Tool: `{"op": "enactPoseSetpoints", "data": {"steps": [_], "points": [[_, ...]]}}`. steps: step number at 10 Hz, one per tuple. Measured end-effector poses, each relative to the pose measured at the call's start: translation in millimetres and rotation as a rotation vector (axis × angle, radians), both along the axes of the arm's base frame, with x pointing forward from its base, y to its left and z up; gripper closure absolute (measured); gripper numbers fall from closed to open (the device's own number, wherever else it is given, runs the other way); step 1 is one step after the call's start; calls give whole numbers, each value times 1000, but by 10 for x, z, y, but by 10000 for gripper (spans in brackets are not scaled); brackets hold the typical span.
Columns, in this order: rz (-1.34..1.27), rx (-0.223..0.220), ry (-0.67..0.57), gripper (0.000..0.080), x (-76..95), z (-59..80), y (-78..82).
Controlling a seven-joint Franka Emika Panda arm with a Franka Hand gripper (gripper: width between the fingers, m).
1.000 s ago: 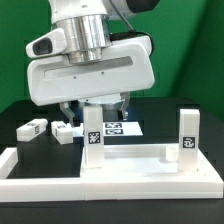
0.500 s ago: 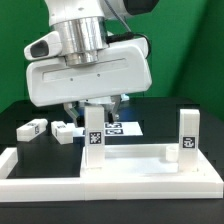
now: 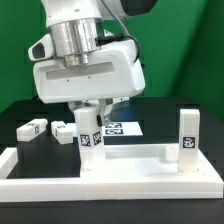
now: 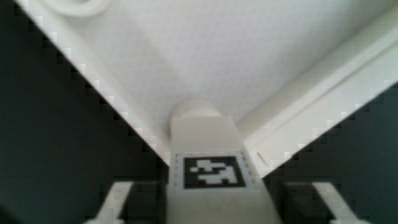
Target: Assemble desk
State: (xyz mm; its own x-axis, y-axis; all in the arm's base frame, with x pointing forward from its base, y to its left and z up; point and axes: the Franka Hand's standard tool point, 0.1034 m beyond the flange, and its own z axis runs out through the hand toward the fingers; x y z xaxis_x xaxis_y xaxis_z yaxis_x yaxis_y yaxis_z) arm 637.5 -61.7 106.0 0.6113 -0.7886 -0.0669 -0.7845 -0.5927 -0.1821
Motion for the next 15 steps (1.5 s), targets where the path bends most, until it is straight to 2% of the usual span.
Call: {"op": "enactPoseSetpoints", "data": {"steps": [1, 3, 5, 6, 7, 8, 9, 10, 12, 15], "points": [[-153, 36, 23, 505, 9, -3, 12], [-465, 137, 64, 505, 34, -6, 34], [-638, 184, 93, 505, 51, -2, 62], [-666, 188, 101, 505, 57, 1, 104], [-635, 184, 94, 423, 56, 0, 99], [-597, 179, 85, 423, 56, 0, 98], [-443, 151, 55, 229, 52, 1, 104], [-233, 106, 19, 175, 60, 19, 94], [56, 39, -10, 155, 19, 39, 130], [237, 19, -44, 150, 16, 25, 110]]}}
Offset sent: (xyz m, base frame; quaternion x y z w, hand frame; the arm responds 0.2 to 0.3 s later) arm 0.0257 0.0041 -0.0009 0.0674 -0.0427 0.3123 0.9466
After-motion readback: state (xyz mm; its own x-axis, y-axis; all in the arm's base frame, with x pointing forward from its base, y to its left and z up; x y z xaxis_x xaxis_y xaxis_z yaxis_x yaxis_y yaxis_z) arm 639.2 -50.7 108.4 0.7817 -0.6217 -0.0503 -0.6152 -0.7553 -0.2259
